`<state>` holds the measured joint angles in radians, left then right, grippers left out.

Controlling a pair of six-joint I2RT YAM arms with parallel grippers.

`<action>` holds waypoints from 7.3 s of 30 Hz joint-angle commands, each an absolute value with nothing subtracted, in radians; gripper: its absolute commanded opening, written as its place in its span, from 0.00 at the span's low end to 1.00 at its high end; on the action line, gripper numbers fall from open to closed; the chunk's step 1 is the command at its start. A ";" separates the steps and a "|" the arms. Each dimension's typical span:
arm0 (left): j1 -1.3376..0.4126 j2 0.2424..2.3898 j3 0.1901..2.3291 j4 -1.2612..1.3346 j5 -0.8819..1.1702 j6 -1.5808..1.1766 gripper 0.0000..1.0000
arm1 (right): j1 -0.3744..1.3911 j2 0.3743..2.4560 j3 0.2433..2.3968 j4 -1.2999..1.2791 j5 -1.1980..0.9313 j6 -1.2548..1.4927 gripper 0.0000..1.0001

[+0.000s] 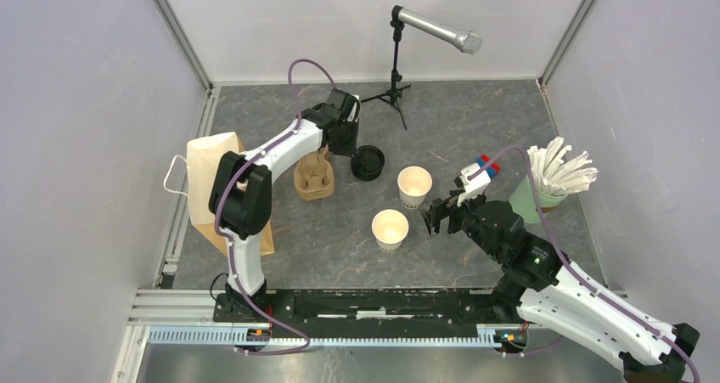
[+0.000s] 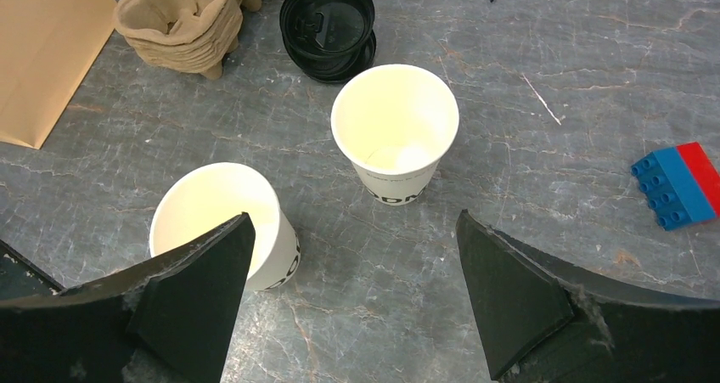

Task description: Pack the takeout coffee

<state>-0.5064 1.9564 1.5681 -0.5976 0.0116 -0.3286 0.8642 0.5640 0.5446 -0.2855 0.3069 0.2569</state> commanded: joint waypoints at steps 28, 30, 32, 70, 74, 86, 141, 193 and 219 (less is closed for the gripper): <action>-0.495 1.936 1.558 -0.528 0.126 -0.332 0.02 | 0.793 1.235 0.882 -0.009 0.368 0.115 0.84; -0.493 1.929 1.536 -0.515 0.118 -0.334 0.02 | 0.744 1.304 0.914 0.024 0.315 0.123 0.79; -0.491 1.920 1.509 -0.487 0.121 -0.340 0.02 | 0.696 1.366 0.945 0.043 0.247 0.125 0.73; -0.465 1.900 1.441 -0.373 0.211 -0.375 0.02 | 0.540 1.889 1.253 -0.023 -0.078 0.097 0.27; -0.464 1.896 1.439 -0.373 0.205 -0.378 0.02 | 0.540 1.875 1.247 -0.019 -0.072 0.095 0.11; -0.463 1.824 1.450 -0.403 0.181 -0.375 0.46 | 0.539 1.822 1.249 -0.019 -0.082 0.101 0.00; -0.499 1.617 1.355 -0.472 0.360 -0.394 0.02 | 0.540 1.397 0.989 0.057 -0.226 0.220 0.12; -0.642 1.328 1.009 0.294 0.958 -1.229 0.02 | 0.548 0.815 0.295 1.320 -0.690 -0.319 0.98; -0.652 1.319 0.986 0.432 0.903 -1.350 0.02 | 0.617 0.739 0.289 1.076 -0.612 -0.478 0.98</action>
<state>-0.6476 1.3476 0.9989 0.3046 0.9257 -1.2503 0.5999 0.7498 0.2985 1.0916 -0.6750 -0.4561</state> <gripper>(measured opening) 0.043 0.979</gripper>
